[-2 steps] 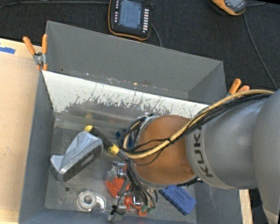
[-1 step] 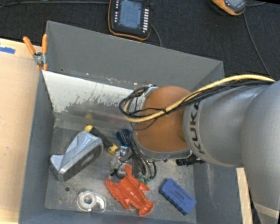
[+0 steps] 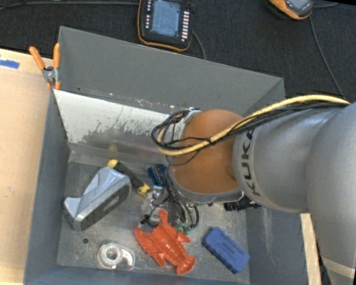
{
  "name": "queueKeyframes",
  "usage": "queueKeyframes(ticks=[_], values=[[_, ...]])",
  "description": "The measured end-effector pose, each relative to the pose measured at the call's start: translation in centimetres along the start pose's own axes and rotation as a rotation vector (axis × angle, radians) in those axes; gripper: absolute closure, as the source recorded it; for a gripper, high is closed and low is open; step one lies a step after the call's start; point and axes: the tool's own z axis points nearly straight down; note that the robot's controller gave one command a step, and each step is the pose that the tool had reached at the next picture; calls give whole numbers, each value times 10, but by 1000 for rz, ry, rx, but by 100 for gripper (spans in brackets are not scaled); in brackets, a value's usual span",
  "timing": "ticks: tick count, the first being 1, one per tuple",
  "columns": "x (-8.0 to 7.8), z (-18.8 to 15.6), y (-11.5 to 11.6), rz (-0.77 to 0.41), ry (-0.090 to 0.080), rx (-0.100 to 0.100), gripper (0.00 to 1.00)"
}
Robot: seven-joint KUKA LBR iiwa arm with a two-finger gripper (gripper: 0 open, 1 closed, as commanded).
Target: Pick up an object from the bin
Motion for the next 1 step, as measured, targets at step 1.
queueKeyframes(ticks=[1], values=[[19,-70,-3,-116,4,1,100]])
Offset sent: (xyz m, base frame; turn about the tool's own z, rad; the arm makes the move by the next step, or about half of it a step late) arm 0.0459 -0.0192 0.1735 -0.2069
